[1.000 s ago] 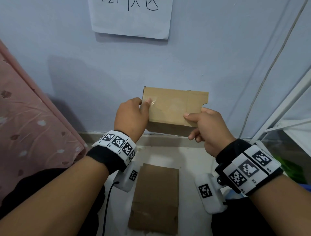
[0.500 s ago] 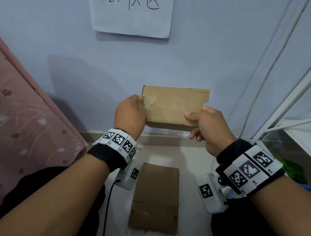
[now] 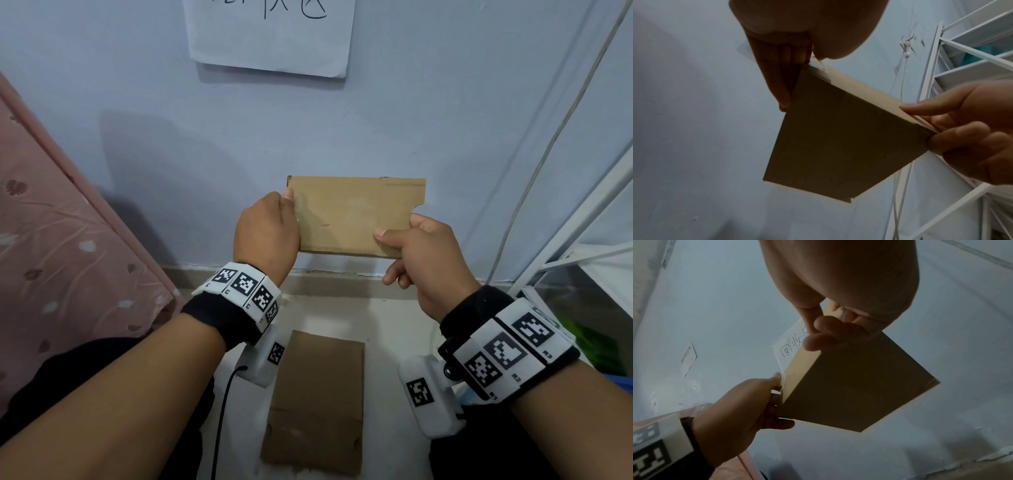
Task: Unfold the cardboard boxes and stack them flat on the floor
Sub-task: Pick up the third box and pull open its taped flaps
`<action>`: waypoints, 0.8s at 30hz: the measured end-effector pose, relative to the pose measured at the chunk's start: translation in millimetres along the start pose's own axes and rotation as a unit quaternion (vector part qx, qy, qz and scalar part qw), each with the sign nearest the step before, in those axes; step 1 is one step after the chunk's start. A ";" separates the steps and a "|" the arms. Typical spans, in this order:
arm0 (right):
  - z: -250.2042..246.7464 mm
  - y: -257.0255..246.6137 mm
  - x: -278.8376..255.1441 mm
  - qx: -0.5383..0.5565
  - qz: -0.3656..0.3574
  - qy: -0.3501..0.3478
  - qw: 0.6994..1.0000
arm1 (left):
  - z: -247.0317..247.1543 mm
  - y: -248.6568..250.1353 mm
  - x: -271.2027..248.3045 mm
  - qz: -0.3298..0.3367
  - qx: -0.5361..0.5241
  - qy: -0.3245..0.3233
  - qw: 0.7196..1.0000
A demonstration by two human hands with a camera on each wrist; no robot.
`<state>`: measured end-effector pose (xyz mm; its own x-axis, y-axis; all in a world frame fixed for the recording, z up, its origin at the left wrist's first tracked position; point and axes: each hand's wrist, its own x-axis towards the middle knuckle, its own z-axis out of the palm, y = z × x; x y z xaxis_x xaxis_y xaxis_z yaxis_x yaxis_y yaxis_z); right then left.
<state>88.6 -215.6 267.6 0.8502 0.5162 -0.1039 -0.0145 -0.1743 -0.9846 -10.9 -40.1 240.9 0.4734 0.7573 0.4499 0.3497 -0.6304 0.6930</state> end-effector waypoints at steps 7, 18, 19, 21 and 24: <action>-0.1 1.0 1.3 0.017 0.011 0.005 1.000 | 0.2 8.5 -4.0 -0.039 -0.052 -0.017 0.998; -13.4 0.4 10.1 0.032 0.039 0.032 0.998 | -0.3 -0.4 -0.8 0.054 0.025 -0.050 0.997; -13.9 -0.5 9.5 0.030 0.040 0.036 0.998 | -0.9 -0.1 -0.8 0.053 0.027 -0.050 0.997; -15.4 -0.5 10.4 0.028 0.044 0.042 0.998 | -0.9 0.5 -0.5 0.050 0.012 -0.045 0.998; -15.4 -1.2 10.0 0.032 0.043 0.045 0.998 | -0.1 4.3 -3.6 0.038 -0.012 -0.050 0.998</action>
<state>105.3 -223.1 269.9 0.8882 0.4237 -0.1774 -0.1197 -0.1592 -0.9800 -11.1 -45.5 242.4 0.5759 0.6864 0.4441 0.2914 -0.6799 0.6729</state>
